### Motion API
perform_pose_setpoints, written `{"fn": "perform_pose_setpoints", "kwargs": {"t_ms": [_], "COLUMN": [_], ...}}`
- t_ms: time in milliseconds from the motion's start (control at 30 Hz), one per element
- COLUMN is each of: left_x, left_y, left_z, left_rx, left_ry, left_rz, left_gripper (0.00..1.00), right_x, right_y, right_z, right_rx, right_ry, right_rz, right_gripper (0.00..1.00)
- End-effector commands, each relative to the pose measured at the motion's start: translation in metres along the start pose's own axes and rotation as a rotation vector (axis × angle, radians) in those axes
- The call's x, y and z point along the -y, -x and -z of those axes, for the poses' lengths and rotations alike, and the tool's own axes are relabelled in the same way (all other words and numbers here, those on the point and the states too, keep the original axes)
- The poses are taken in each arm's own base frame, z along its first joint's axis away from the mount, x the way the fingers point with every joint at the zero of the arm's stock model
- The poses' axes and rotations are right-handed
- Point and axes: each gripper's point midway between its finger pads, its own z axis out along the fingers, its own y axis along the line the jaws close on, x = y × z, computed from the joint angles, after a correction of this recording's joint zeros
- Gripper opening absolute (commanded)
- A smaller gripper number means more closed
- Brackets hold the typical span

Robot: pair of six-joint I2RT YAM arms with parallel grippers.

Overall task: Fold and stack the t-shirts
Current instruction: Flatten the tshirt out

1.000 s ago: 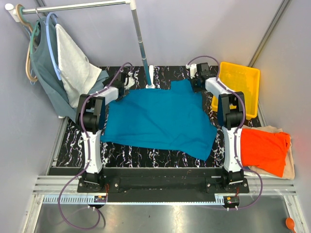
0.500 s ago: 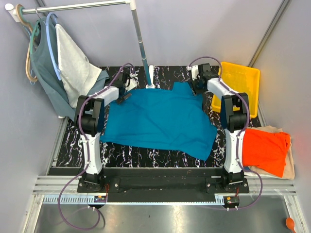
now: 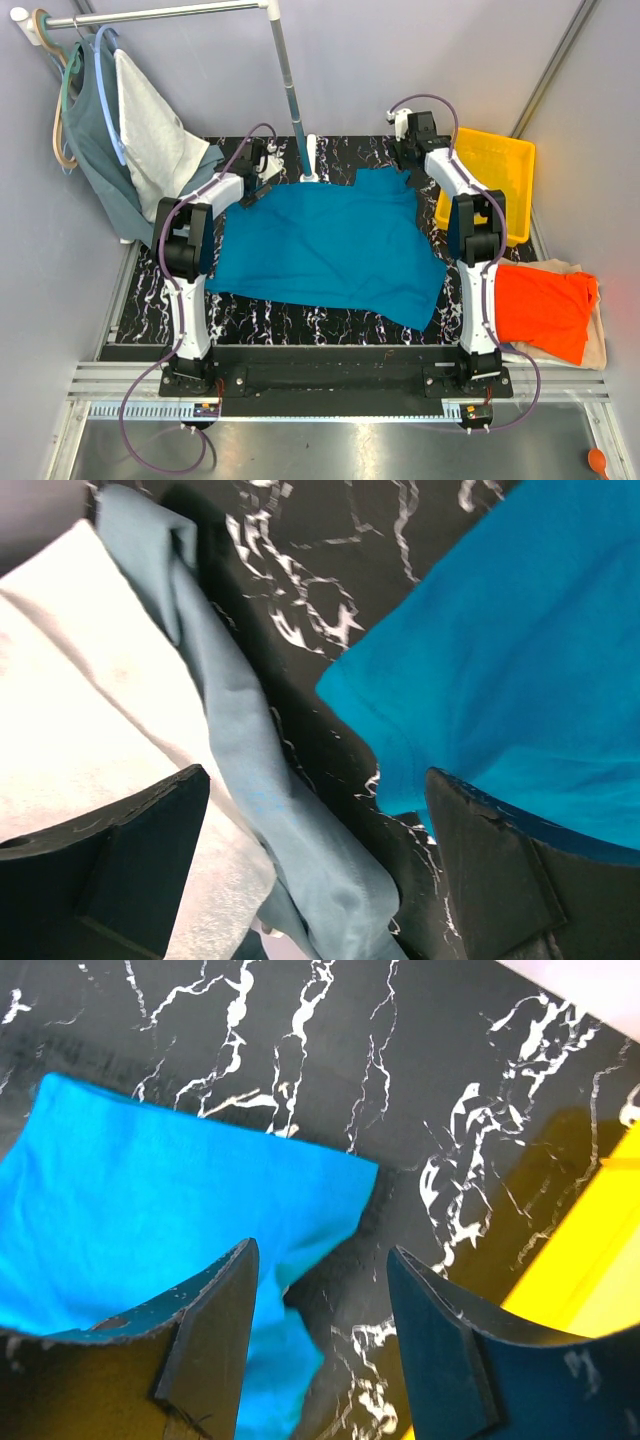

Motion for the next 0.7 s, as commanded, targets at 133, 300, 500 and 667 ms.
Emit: {"fn": "perform_pose_setpoints", "kwargs": {"t_ms": [133,300,500,667], "left_x": [-0.015,-0.012,-0.016,-0.019], "left_y": [0.017,0.012,0.009,0.010], "left_z": [0.006,0.007,0.013,0.017], "left_rx": [0.044,0.028,0.020,0.024], "left_ry": [0.017,0.009,0.021,0.025], "left_rz": [0.044,0.037,0.015,0.013], "left_gripper": [0.96,0.96,0.96,0.96], "right_x": [0.016,0.017,0.010,-0.002], "right_y": [-0.013,-0.021,-0.024,-0.031], "right_z": [-0.032,-0.039,-0.042,-0.050], "right_rx": [-0.010,-0.023,-0.024,-0.033], "right_ry": [-0.018,-0.015,0.026,0.079], "right_rz": [-0.092,-0.109,-0.116,-0.132], "right_gripper": [0.61,0.61,0.60,0.60]}}
